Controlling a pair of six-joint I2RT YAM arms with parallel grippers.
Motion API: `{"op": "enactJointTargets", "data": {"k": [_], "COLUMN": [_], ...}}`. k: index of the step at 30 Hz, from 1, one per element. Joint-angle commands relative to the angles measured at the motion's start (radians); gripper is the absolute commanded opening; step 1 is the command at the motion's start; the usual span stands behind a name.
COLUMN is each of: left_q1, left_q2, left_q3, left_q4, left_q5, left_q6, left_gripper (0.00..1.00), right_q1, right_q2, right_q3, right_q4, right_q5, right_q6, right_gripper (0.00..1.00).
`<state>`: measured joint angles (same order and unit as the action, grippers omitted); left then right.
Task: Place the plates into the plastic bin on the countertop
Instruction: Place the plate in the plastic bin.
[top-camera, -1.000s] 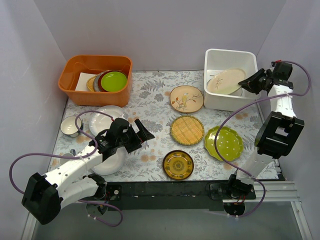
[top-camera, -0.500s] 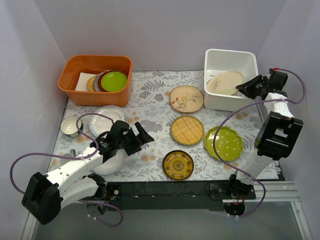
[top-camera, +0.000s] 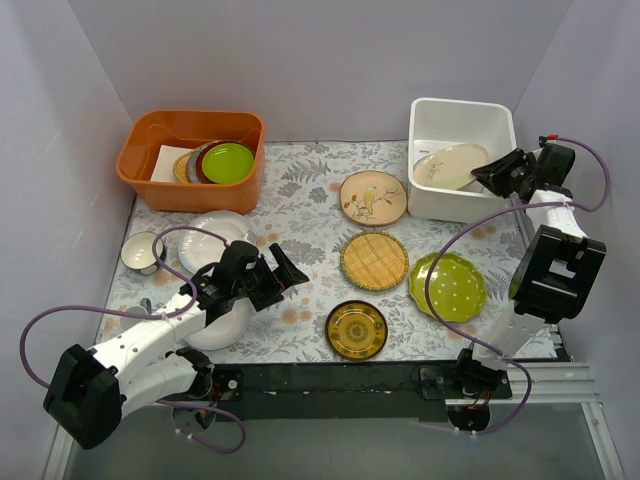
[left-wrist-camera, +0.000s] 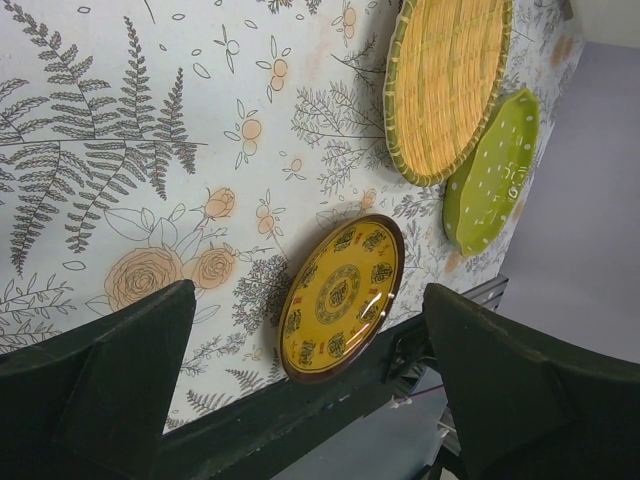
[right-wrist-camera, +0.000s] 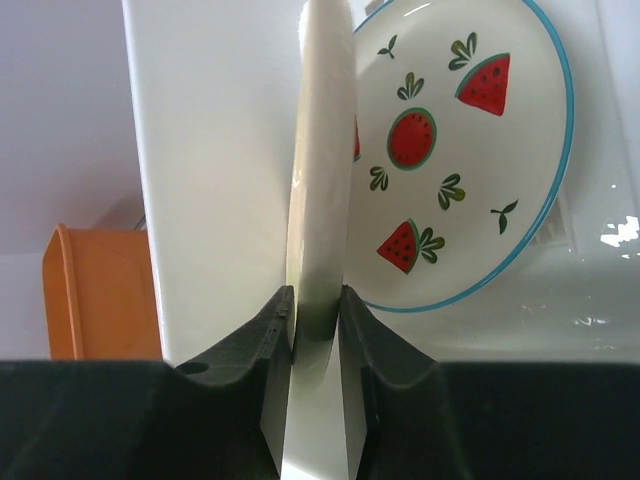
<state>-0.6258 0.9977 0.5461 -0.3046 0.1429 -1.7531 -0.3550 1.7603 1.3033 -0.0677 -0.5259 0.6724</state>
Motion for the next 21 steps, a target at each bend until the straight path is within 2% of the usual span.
{"op": "enactJointTargets", "data": {"k": [1,16,21], "left_q1": [-0.005,-0.005,-0.005], "left_q2": [-0.018,-0.033,-0.045], "left_q3": [-0.012,-0.020,-0.020], "left_q4": [0.018,0.032,0.030], "left_q5": [0.007,0.009,0.011], "left_q6": [-0.003,-0.019,-0.020], "left_gripper": [0.98,0.98,0.98], "right_q1": [-0.010,-0.025,-0.032], "right_q2": [-0.018,0.065,0.103], "right_q3": [-0.047,0.001,0.013], "right_q4": [-0.018,-0.211,-0.256], "right_q5": [-0.030,0.004,0.006], "right_q6": [-0.039,-0.172,-0.195], "right_gripper": [0.34,0.53,0.55]}}
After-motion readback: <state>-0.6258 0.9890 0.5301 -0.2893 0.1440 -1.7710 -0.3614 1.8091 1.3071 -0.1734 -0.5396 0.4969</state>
